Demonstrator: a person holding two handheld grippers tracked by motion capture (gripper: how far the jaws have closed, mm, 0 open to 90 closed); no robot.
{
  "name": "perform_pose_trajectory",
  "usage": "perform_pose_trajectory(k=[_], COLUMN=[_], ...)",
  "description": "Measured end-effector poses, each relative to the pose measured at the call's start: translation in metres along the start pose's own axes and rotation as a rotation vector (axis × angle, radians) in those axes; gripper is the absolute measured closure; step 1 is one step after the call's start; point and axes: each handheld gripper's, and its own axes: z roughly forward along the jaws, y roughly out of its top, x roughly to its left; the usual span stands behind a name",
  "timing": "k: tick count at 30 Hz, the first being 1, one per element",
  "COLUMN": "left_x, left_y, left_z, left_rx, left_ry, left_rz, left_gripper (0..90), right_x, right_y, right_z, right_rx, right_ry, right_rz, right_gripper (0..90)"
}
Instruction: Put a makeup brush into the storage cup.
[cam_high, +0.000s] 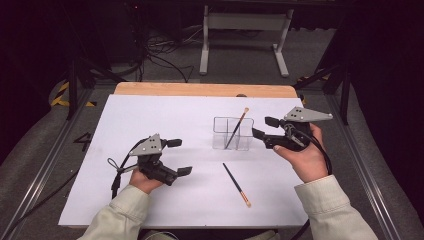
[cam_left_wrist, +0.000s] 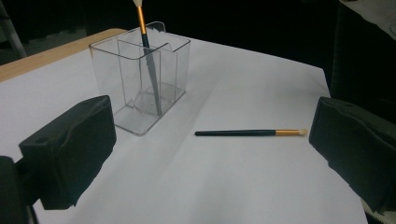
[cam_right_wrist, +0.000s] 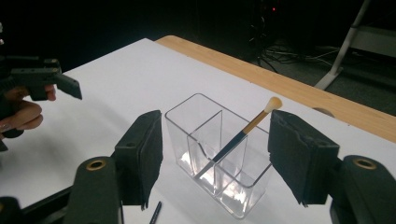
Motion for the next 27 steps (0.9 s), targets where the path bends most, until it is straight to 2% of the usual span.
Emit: perform_pose_trajectory(k=[12, 17, 23, 24, 27], left_x=[0.0, 0.001, 0.0, -0.001, -0.004], left_y=[0.001, 0.002, 0.001, 0.001, 0.001], left_z=[-0.003, -0.004, -0.006, -0.008, -0.01], left_rx=[0.008, 0.014, 0.019, 0.027, 0.035], left_ry=[-0.006, -0.003, 0.005, 0.007, 0.014], left_rz=[-0.013, 0.005, 0.005, 0.008, 0.015], left_gripper=[1.5, 1.4, 0.3, 0.3, 0.2], right_x=[0.01, 0.011, 0.017, 0.019, 0.021], right_y=[-0.009, -0.011, -0.011, -0.012, -0.012], right_z=[-0.003, -0.002, -0.003, -0.002, 0.0], right_rx=[0.009, 0.015, 0.052, 0.079, 0.107], right_ry=[0.023, 0.031, 0.042, 0.05, 0.055], right_rz=[-0.017, -0.008, -0.034, -0.038, -0.042], right_gripper=[35.5, 35.9, 36.1, 35.6, 35.3])
